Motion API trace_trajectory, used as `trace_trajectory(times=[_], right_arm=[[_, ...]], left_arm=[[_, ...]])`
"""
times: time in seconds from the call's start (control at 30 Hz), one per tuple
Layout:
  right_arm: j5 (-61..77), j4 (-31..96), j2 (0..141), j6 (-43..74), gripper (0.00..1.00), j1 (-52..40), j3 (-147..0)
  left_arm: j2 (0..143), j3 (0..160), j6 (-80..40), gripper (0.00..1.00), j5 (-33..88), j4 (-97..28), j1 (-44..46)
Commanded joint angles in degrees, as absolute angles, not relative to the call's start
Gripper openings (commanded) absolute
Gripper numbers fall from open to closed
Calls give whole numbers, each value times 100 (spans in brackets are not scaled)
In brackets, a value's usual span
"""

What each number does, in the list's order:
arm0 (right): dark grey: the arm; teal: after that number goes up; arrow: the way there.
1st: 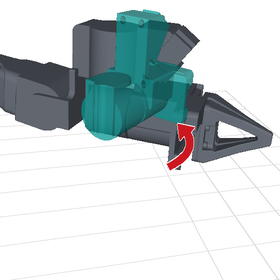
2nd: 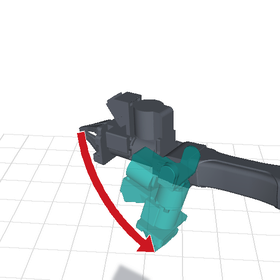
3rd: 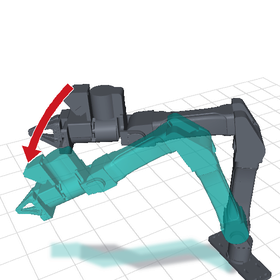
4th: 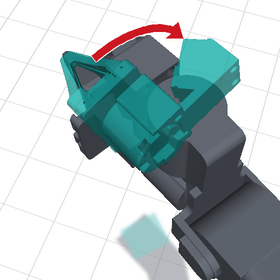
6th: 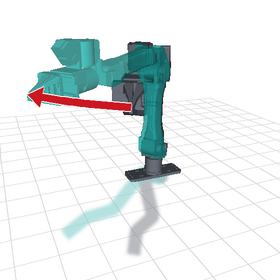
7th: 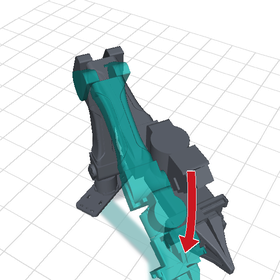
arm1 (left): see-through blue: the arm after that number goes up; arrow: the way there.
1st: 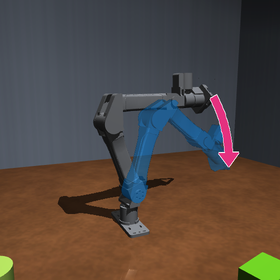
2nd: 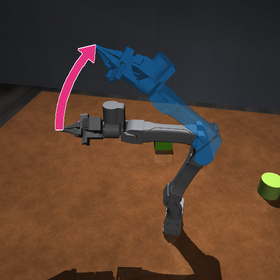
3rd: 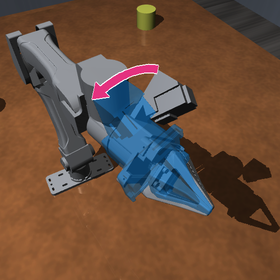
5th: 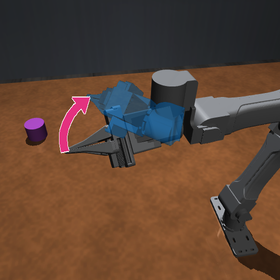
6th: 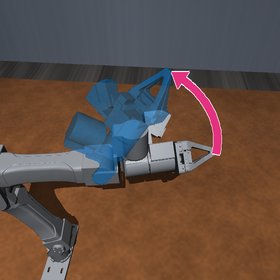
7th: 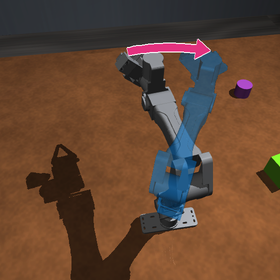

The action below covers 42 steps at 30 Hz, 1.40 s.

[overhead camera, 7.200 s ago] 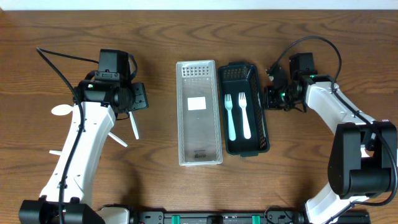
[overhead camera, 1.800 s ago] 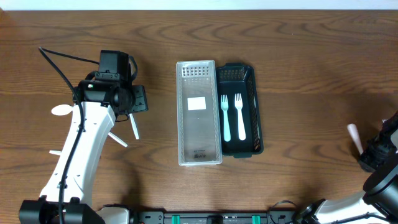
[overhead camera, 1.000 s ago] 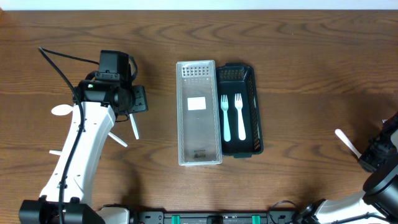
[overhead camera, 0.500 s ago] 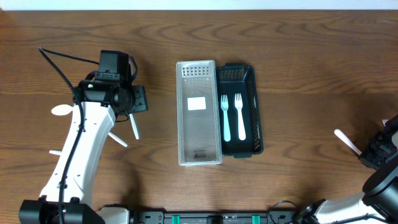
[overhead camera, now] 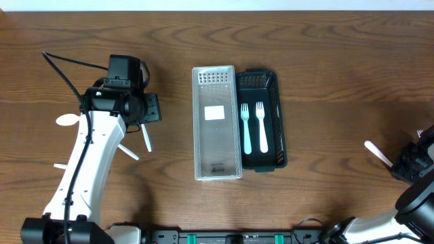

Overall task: Pack container
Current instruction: 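Lower right gripper and grasp the white spoon by its bowl, then carry the spoon and release it into the black caddy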

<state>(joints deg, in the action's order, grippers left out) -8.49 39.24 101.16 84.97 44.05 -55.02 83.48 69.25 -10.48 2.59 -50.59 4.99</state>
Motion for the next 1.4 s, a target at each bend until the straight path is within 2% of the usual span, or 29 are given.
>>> trace_trajectory(times=[0.0, 0.53, 0.8, 0.93, 0.97, 1.37], right_arm=[[-423, 4007, 10313, 8499, 43, 4418, -5343], [-423, 4075, 10313, 8501, 35, 4418, -5343], [-423, 4119, 10313, 8418, 23, 4418, -5343], [-423, 4115, 10313, 7813, 4, 4418, -5343], [-423, 4115, 10313, 7649, 1, 4418, -5343], [-779, 4204, 10018, 5566, 1, 4007, -5745]], left_arm=[[8359, 7041, -1013, 56, 193, -5078, 513], [8359, 7041, -1011, 57, 193, -5118, 513], [8359, 7041, -1011, 56, 193, -5120, 513], [8359, 7041, -1011, 56, 193, -5120, 513], [8359, 7041, -1011, 56, 193, -5120, 513], [8359, 7041, -1011, 57, 191, -5116, 513]])
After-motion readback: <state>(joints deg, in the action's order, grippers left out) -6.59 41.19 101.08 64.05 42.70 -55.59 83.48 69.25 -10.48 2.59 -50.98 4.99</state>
